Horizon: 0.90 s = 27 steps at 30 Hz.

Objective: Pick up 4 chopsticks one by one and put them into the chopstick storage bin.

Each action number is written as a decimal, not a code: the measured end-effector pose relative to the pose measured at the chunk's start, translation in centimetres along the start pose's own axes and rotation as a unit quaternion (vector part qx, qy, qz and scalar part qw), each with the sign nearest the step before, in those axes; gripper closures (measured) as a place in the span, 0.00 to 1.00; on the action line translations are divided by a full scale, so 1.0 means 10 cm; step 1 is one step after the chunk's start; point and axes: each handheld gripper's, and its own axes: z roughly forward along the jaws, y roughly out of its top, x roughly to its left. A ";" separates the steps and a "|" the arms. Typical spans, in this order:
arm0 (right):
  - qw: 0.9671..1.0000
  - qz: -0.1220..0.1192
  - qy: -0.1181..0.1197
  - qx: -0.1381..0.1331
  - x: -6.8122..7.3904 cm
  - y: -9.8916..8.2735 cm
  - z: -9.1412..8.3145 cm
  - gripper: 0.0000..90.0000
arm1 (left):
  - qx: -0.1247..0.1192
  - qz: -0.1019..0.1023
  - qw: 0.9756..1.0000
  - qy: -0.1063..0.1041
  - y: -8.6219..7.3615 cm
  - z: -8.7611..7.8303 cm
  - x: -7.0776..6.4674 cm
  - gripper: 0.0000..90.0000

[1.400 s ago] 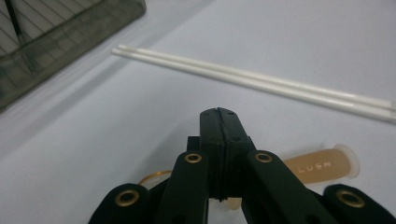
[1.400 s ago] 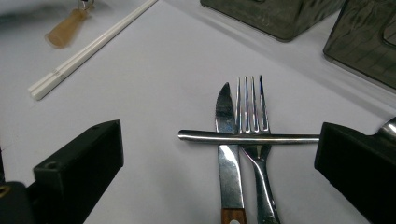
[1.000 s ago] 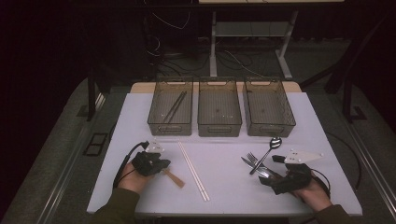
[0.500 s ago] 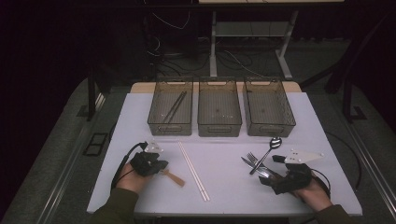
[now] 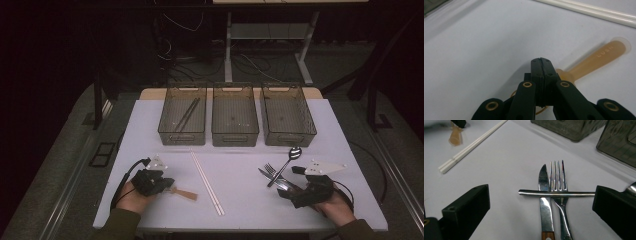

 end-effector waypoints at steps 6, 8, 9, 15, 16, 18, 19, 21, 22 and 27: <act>1.000 0.003 0.000 0.002 0.00 0.00 0.00 0.02 | -0.005 0.000 1.000 -0.006 -0.10 -0.06 -0.06 0.99; 1.000 0.003 0.000 0.001 0.00 0.00 0.00 0.02 | -0.005 0.000 1.000 -0.009 -0.14 -0.09 -0.08 0.99; 1.000 0.003 0.000 0.001 0.00 0.00 0.00 0.02 | -0.007 0.002 1.000 -0.011 -0.15 -0.09 -0.09 0.99; 1.000 0.002 -0.001 0.002 0.00 0.00 0.01 0.02 | -0.009 0.007 1.000 -0.020 -0.23 -0.14 -0.16 0.99; 1.000 0.002 -0.001 0.002 0.00 0.00 0.01 0.02 | -0.011 0.006 1.000 -0.021 -0.25 -0.15 -0.17 0.99; 1.000 0.002 -0.001 0.003 0.00 0.00 0.01 0.02 | -0.012 0.005 1.000 -0.022 -0.27 -0.16 -0.19 0.99; 1.000 0.002 -0.001 0.003 0.00 0.00 0.01 0.02 | -0.012 0.008 1.000 -0.021 -0.27 -0.17 -0.19 0.99; 1.000 0.002 -0.001 0.003 0.00 0.00 0.01 0.02 | -0.017 0.005 1.000 -0.018 -0.28 -0.17 -0.18 0.98; 1.000 0.001 -0.001 0.003 0.00 0.00 0.01 0.02 | -0.019 0.004 1.000 -0.016 -0.27 -0.17 -0.18 0.95; 1.000 0.003 -0.001 0.005 0.00 0.00 0.02 0.02 | -0.055 0.001 0.998 -0.017 -0.25 -0.21 -0.15 0.81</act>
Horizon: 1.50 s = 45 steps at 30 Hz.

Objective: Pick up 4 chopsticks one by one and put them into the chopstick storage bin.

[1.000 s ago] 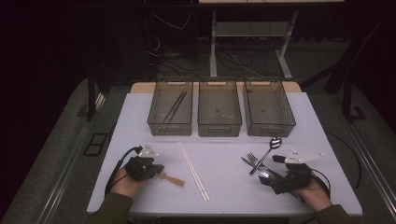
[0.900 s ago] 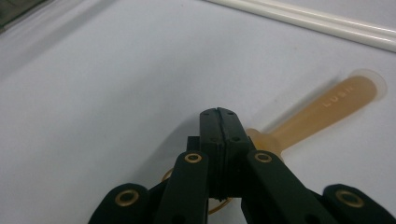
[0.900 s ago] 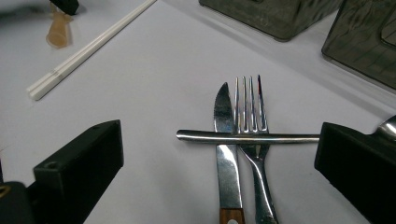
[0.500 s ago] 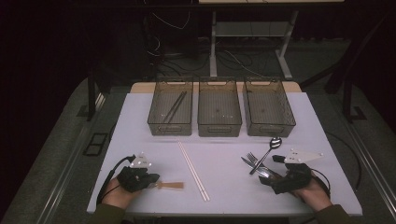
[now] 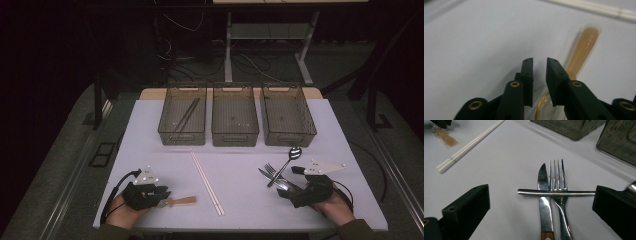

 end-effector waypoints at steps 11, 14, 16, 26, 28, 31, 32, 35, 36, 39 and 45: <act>1.000 -0.002 -0.001 -0.001 0.00 0.00 0.01 0.02 | -0.055 0.024 0.996 -0.063 0.20 0.11 -0.10 0.56; 1.000 0.001 -0.001 0.001 0.01 0.00 0.02 0.02 | -0.054 0.038 0.995 -0.080 0.26 0.16 -0.14 0.52; 1.000 -0.001 0.000 0.000 0.00 0.00 0.02 0.02 | -0.054 0.046 0.993 -0.090 0.30 0.22 -0.17 0.51; 1.000 -0.002 0.000 0.004 0.00 0.00 0.03 0.02 | -0.013 0.096 0.989 -0.111 0.34 0.41 -0.29 0.48; 1.000 -0.003 0.000 0.002 0.01 0.00 0.03 0.02 | -0.008 0.099 0.989 -0.111 0.33 0.41 -0.29 0.49; 1.000 -0.002 0.001 0.003 0.01 0.00 0.02 0.02 | -0.001 0.110 0.988 -0.112 0.31 0.42 -0.30 0.51; 1.000 -0.002 0.001 0.003 0.01 0.00 0.02 0.02 | 0.001 0.113 0.987 -0.111 0.30 0.42 -0.30 0.52; 1.000 -0.002 0.001 0.003 0.01 0.00 0.02 0.02 | 0.008 0.119 0.987 -0.107 0.30 0.43 -0.32 0.56; 1.000 -0.002 0.001 0.003 0.01 0.00 0.02 0.02 | 0.010 0.119 0.987 -0.106 0.30 0.44 -0.32 0.58; 1.000 -0.002 0.001 0.002 0.01 0.00 0.02 0.02 | 0.017 0.131 0.986 -0.098 0.30 0.45 -0.32 0.63; 1.000 -0.003 0.002 0.002 0.02 0.00 0.02 0.02 | 0.017 0.136 0.986 -0.098 0.30 0.46 -0.34 0.72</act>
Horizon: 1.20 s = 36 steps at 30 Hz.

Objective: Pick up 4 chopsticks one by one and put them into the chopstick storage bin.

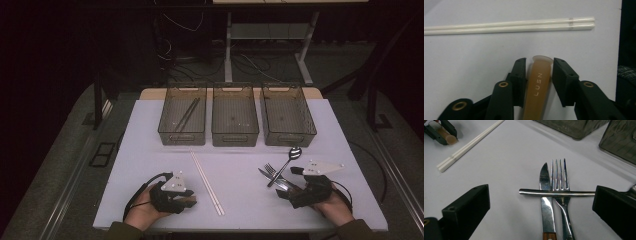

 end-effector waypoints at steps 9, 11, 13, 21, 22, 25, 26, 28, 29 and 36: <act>1.000 0.000 0.001 0.001 0.00 0.00 0.00 0.02 | -0.002 -0.008 1.000 -0.010 -0.01 0.00 0.02 0.80; 1.000 0.000 0.001 0.001 0.00 0.00 0.00 0.02 | 0.000 -0.006 1.000 -0.011 -0.01 0.00 0.03 0.81; 1.000 0.001 0.001 0.000 0.00 0.00 0.00 0.02 | -0.001 -0.006 1.000 -0.011 -0.01 0.00 0.03 0.81; 1.000 0.000 0.000 0.001 -0.01 0.00 0.01 0.02 | -0.001 -0.011 1.000 -0.011 0.00 0.00 0.03 0.81; 1.000 0.000 0.000 0.001 -0.01 0.00 0.00 0.02 | 0.003 -0.008 1.000 -0.010 0.01 0.00 0.03 0.81; 1.000 0.000 0.001 0.001 -0.01 0.00 0.01 0.02 | 0.005 -0.007 1.000 -0.010 0.01 0.00 0.03 0.81; 1.000 0.000 0.001 0.001 -0.01 0.00 0.00 0.02 | 0.005 -0.010 1.000 -0.010 0.01 0.00 0.03 0.81; 1.000 0.000 0.001 0.001 -0.01 0.00 0.00 0.02 | 0.003 -0.014 1.000 -0.011 0.01 0.00 0.03 0.81; 1.000 0.000 0.001 0.001 -0.01 0.00 0.00 0.02 | 0.002 -0.018 1.000 -0.010 0.01 0.00 0.03 0.81; 1.000 -0.001 0.001 0.001 -0.01 0.00 0.00 0.02 | 0.001 -0.021 1.000 0.001 0.01 -0.01 0.05 0.80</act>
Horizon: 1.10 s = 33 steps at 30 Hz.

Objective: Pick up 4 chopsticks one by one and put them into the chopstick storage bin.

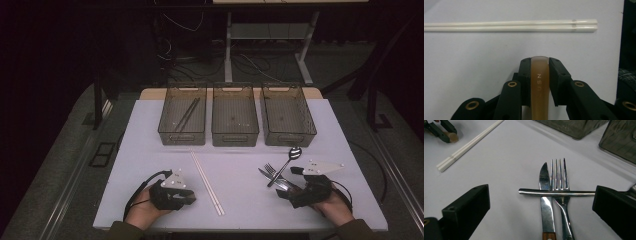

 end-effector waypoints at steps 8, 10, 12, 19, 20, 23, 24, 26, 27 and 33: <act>1.000 0.003 0.000 0.000 0.01 0.00 0.00 0.02 | 0.000 -0.018 0.999 0.033 -0.02 -0.07 0.09 0.81; 1.000 0.000 0.000 -0.001 0.00 0.00 0.00 0.02 | -0.004 -0.031 0.999 0.042 -0.04 -0.11 0.15 0.81; 1.000 0.000 0.000 -0.001 0.00 0.00 0.00 0.02 | -0.005 -0.047 0.997 0.056 -0.07 -0.15 0.21 0.81; 1.000 0.000 0.000 -0.001 0.00 0.00 0.00 0.02 | -0.015 -0.108 0.988 0.108 -0.23 -0.34 0.50 0.81; 1.000 0.000 0.000 -0.001 0.00 0.00 -0.01 0.02 | -0.014 -0.116 0.986 0.117 -0.26 -0.37 0.54 0.81; 1.000 0.000 0.001 -0.001 0.00 0.00 -0.01 0.02 | -0.011 -0.136 0.981 0.137 -0.33 -0.42 0.63 0.81; 1.000 0.000 0.001 -0.001 0.00 0.00 -0.01 0.02 | -0.007 -0.139 0.980 0.140 -0.35 -0.43 0.66 0.81; 1.000 0.000 0.001 -0.002 0.00 0.00 -0.01 0.02 | -0.005 -0.144 0.979 0.143 -0.39 -0.42 0.68 0.81; 1.000 0.000 0.001 -0.002 0.00 0.00 -0.01 0.02 | -0.004 -0.146 0.979 0.145 -0.40 -0.41 0.69 0.80; 1.000 0.001 0.001 -0.001 0.00 0.00 -0.01 0.02 | -0.008 -0.145 0.977 0.158 -0.40 -0.42 0.67 0.70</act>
